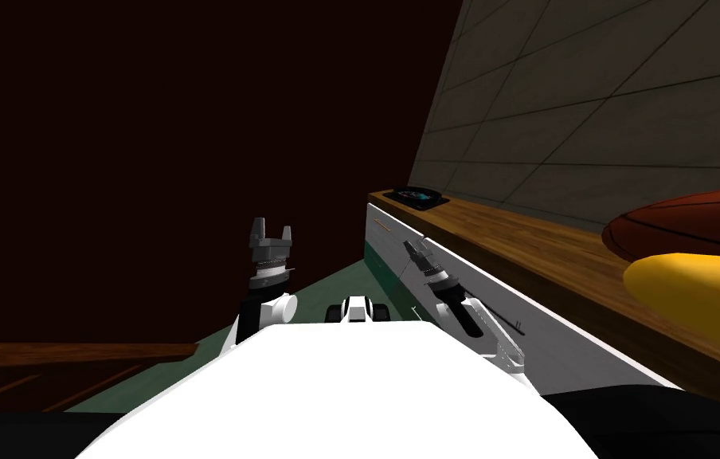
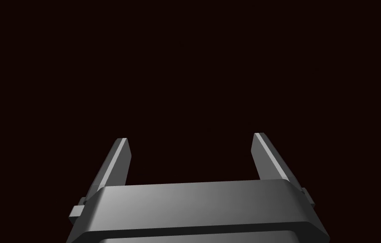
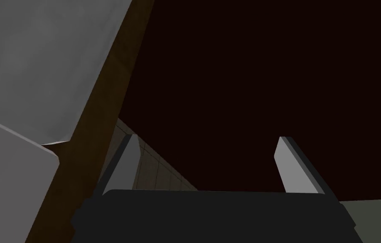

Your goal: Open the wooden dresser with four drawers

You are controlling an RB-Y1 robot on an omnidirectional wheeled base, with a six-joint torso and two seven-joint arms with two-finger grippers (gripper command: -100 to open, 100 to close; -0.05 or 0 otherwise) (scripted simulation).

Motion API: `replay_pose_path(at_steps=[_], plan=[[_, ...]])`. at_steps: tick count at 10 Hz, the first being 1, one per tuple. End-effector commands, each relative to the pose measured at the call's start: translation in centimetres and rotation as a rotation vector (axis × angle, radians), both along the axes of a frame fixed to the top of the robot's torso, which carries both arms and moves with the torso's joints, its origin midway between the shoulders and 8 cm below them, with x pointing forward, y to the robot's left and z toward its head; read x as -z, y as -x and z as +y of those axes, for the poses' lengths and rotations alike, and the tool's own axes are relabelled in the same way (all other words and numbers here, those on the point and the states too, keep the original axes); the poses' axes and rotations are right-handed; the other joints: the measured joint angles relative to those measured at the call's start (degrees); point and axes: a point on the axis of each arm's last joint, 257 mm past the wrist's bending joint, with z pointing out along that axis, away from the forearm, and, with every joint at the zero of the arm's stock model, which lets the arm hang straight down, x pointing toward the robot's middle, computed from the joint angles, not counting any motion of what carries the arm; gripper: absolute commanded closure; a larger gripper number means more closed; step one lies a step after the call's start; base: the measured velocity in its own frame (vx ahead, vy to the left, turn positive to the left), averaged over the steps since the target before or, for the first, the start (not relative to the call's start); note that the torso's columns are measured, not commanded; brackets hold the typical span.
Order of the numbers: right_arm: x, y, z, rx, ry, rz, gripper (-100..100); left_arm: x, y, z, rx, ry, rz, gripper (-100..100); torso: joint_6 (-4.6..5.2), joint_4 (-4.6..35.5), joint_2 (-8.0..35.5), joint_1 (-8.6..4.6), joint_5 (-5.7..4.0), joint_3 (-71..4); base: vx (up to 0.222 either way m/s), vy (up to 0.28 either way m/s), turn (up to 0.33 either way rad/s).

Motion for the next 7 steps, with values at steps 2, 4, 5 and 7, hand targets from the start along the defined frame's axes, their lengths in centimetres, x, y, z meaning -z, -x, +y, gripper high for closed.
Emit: replay_pose_path(at_steps=[2, 4, 5, 7], plan=[[3.2, -0.2, -1.4, 0.021, 0.317, 0.014, -100, 0.0, 0.0, 0.0, 0.000, 0.000, 0.000, 0, 0.00, 0.00, 0.00, 0.03, 0.01, 0.00, 0.057, 0.094, 0.063], [4.1, -0.3, -2.0, 0.019, 0.421, 0.018, -100, 0.0, 0.0, 0.0, 0.000, 0.000, 0.000, 0, 0.01, 0.02, 0.06, -0.07, -0.01, 0.03, 0.036, 0.061, 0.026], [5.0, -0.4, -2.7, 0.020, 0.514, 0.021, -100, 0.0, 0.0, 0.0, 0.000, 0.000, 0.000, 0, 0.00, 0.02, 0.08, -0.04, -0.02, 0.05, 0.043, 0.081, 0.071], [5.9, -0.4, -3.4, 0.019, 0.609, 0.024, -100, 0.0, 0.0, 0.0, 0.000, 0.000, 0.000, 0, 0.00, 0.00, -0.01, 0.06, 0.02, -0.01, 0.038, 0.071, 0.032]])
